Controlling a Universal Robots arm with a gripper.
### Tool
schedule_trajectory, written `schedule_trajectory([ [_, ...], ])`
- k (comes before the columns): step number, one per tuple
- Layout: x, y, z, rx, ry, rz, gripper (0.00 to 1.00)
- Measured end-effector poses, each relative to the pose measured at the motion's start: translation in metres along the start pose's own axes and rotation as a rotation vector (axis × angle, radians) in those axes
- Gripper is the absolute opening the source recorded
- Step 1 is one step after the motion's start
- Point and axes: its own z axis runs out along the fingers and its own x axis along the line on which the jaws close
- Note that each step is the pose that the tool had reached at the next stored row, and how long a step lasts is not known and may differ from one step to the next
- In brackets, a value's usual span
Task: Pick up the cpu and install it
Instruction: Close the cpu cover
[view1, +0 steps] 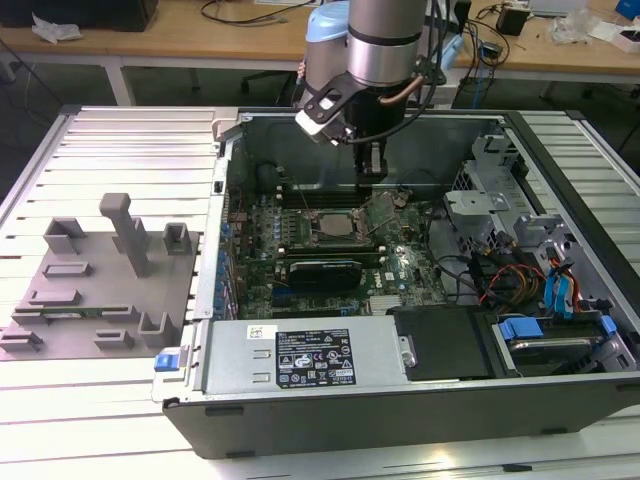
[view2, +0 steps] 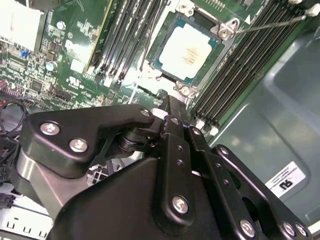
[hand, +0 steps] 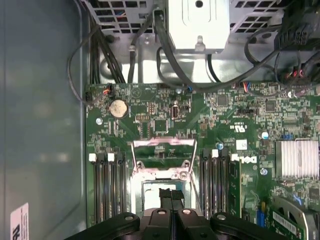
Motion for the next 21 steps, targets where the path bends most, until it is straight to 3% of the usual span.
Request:
schedule_trajectory([
  [3, 0.0001, 0.0056, 0.0002, 0.0, 0.0, 0.0, 0.11],
  [7, -0.0001, 0.0181, 0.0007, 0.0003, 0.0001, 0.0, 0.11],
  [21, -0.0001, 0.0445, 0.0018, 0.0011, 0.0001, 0.0, 0.11],
])
